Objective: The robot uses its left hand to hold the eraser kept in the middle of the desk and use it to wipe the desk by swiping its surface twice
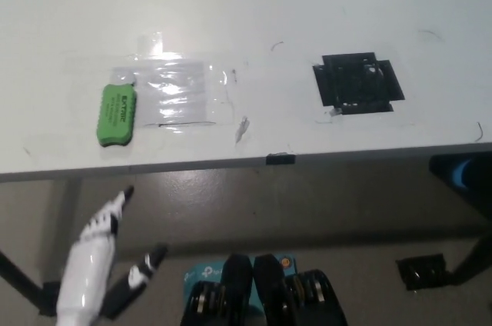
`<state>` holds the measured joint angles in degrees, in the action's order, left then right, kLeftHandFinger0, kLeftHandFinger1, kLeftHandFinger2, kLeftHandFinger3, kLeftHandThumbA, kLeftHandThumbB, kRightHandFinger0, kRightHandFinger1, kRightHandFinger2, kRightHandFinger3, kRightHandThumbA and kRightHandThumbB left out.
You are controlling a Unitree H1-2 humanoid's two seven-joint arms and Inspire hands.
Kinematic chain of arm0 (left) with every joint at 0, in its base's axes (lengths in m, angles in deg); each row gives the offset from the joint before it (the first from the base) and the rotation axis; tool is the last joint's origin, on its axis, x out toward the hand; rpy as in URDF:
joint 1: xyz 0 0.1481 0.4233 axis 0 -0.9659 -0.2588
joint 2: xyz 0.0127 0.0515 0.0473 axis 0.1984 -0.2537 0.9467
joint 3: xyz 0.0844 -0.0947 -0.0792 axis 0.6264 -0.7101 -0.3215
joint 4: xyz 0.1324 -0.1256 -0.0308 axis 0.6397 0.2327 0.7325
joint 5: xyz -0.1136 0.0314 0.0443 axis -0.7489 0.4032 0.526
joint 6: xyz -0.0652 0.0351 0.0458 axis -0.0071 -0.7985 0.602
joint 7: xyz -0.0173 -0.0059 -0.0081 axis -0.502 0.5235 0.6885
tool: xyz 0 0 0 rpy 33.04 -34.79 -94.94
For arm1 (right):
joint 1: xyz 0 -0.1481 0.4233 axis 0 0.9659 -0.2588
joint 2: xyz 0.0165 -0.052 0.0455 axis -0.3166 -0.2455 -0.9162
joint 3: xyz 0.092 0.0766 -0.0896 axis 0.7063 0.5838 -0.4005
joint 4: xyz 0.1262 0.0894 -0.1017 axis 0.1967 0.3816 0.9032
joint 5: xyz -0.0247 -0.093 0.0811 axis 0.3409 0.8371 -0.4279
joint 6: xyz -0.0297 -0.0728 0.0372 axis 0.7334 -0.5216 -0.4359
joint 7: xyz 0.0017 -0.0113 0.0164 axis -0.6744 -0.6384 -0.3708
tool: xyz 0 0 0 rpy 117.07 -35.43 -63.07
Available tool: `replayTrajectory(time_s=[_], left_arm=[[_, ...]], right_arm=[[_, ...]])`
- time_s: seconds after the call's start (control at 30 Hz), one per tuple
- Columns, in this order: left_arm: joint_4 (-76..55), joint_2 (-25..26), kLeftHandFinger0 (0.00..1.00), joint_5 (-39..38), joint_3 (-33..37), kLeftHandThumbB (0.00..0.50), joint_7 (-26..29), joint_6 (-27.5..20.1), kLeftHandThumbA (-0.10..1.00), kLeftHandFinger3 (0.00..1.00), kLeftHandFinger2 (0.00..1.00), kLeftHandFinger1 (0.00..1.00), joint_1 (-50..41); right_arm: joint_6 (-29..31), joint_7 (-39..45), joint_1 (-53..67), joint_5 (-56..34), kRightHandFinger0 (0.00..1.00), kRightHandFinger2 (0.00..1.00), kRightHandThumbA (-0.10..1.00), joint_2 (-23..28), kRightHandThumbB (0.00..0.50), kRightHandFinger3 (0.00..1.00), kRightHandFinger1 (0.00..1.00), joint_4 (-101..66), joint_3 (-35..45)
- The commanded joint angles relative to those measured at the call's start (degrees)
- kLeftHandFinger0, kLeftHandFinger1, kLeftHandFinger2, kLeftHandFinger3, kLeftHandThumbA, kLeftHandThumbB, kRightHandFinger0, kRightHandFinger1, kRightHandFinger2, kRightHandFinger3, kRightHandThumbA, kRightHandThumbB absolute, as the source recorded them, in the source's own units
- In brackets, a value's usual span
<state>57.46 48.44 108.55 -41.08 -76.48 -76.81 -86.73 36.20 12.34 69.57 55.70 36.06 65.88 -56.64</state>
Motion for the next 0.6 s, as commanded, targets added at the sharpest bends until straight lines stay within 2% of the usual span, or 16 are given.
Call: replayTrajectory(time_s=[0.0,0.03,0.07,0.13,0.2,0.3,0.37,0.5,0.57], left_arm=[[4.9,-1.2,1.0,-4.2,0.4,0.276,5.0,-13.4,1.0,1.0,1.0,1.0,-2.0],[6.1,-1.3,1.0,-4.2,-0.1,0.254,5.1,-13.3,1.0,1.0,1.0,1.0,-1.8],[7.5,-1.3,1.0,-6.5,-0.9,0.28,4.4,-14.0,1.0,1.0,1.0,1.0,-1.6],[10.3,-1.0,1.0,-8.2,-1.9,0.259,3.7,-14.7,1.0,1.0,1.0,1.0,-0.2],[13.6,-1.2,1.0,-10.5,-3.0,0.288,3.4,-16.1,1.0,1.0,1.0,1.0,0.9],[19.1,-1.6,1.0,-14.2,-5.2,0.258,2.7,-18.1,1.0,1.0,1.0,1.0,3.2],[22.4,-2.0,1.0,-17.1,-7.1,0.236,1.5,-16.5,1.0,1.0,1.0,1.0,5.6],[24.8,-3.3,1.0,-20.3,-9.7,0.281,-0.6,-12.4,1.0,1.0,1.0,1.0,8.1],[26.4,-3.5,1.0,-21.0,-10.3,0.266,-1.0,-12.3,1.0,1.0,1.0,1.0,9.1]], right_arm=[[0.6,0.3,-2.0,0.4,1.0,1.0,1.0,1.6,0.252,1.0,1.0,-0.4,-0.3],[0.4,0.6,-2.0,-0.1,1.0,1.0,1.0,1.5,0.255,1.0,1.0,-0.3,-0.4],[0.8,0.6,-1.8,-0.2,1.0,1.0,1.0,1.3,0.25,1.0,1.0,-0.3,-0.4],[0.9,0.3,-1.8,-0.1,1.0,1.0,1.0,1.2,0.259,1.0,1.0,-0.2,-0.2],[1.3,0.8,-1.6,-0.6,1.0,1.0,1.0,1.2,0.25,1.0,1.0,-0.1,-0.3],[1.1,0.9,-1.6,-0.6,1.0,1.0,1.0,1.1,0.242,1.0,1.0,0.0,-0.5],[1.1,0.7,-1.4,-0.3,1.0,1.0,1.0,1.0,0.282,1.0,1.0,0.2,-0.6],[1.2,1.0,-1.3,-1.2,1.0,1.0,1.0,0.8,0.3,1.0,1.0,0.6,-0.5],[1.7,1.4,-1.2,-1.3,1.0,1.0,1.0,1.0,0.273,1.0,1.0,0.8,-0.6]])
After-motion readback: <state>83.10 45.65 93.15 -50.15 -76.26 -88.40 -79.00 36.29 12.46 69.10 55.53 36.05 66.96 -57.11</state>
